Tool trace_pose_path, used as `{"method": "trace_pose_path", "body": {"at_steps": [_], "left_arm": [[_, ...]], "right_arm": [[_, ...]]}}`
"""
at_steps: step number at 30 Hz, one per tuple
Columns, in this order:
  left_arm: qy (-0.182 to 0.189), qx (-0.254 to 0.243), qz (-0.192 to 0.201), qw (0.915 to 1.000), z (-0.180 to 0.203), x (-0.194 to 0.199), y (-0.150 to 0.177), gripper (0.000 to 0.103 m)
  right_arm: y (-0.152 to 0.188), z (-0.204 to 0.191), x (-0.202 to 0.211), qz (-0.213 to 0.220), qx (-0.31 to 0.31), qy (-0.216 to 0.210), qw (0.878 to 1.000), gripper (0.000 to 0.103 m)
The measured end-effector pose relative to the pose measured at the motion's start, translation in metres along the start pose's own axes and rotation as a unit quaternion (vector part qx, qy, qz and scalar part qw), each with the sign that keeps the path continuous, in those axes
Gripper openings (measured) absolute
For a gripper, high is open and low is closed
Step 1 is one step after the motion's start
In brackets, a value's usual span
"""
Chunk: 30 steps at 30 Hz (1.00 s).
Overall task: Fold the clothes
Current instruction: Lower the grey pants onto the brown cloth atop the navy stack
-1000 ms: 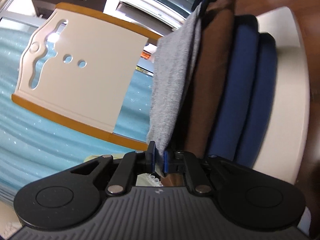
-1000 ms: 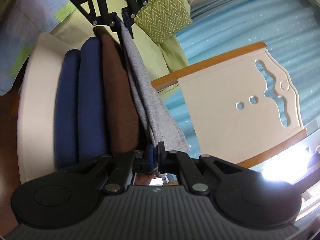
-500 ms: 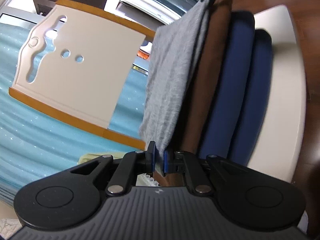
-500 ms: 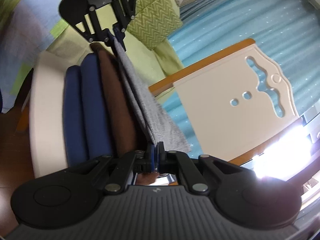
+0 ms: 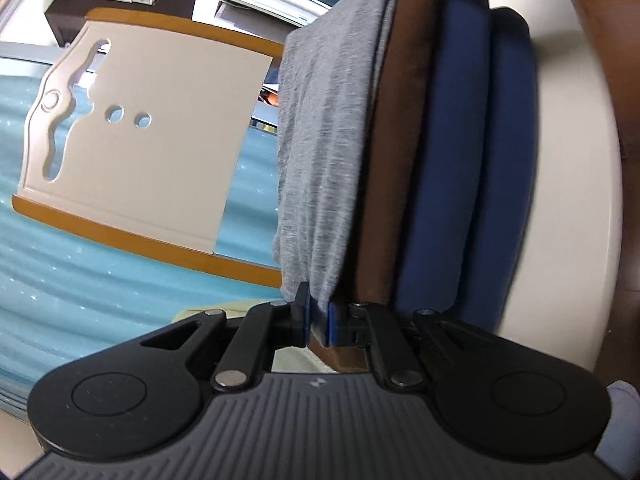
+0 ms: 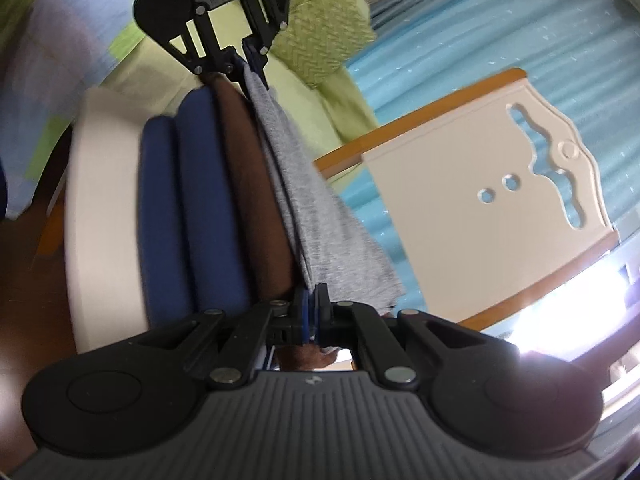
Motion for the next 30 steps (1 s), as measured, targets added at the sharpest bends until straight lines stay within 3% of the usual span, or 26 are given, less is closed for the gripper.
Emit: {"method": "trace_pose_path", "body": {"at_steps": [7,13,16,19,23,25,27,30], "left_arm": [[-0.007,0.004,-0.031,0.9995,-0.006,-0.001,0.012,0.011],[-0.024,0.059,-0.049,0.9968,-0.023,0.017,0.045,0.012],[-0.037,0.115,-0.029,0.9922,-0.041,0.024,0.031,0.014],[-0.044,0.148,-0.005,0.9880,-0.068,0.025,0.008,0.015],[-0.039,0.167,0.025,0.9848,-0.099,0.015,-0.063,0.015],[-0.034,0.169,0.034,0.9844,-0.093,0.016,-0.087,0.015],[-0.023,0.176,0.034,0.9836,-0.088,0.014,-0.092,0.015],[-0.014,0.179,0.026,0.9834,-0.044,0.034,-0.105,0.015]], "right_arm": [[0.007,0.000,0.005,-0.003,0.007,0.012,1.000,0.002],[0.012,-0.001,0.014,-0.010,-0.005,0.018,1.000,0.002],[0.015,-0.002,0.025,-0.014,-0.026,0.021,0.999,0.004],[0.010,0.001,0.038,-0.001,-0.058,0.025,0.998,0.012],[-0.002,0.010,0.044,0.023,-0.083,0.037,0.996,0.018],[-0.008,0.017,0.041,0.032,-0.097,0.041,0.994,0.019],[-0.015,0.028,0.028,0.037,-0.127,0.044,0.990,0.019],[-0.016,0.039,0.016,0.034,-0.168,0.048,0.984,0.019]]}}
Point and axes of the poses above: each gripper's, at about its wrist camera, not at the fingertips, and x roughly against the way its jaws point, z to its right, y to its underside, the point moved 8 cm from there along -x, roughly the way its jaws point, and after that the axes turned 6 degrees about z, right-handed, at the moved point
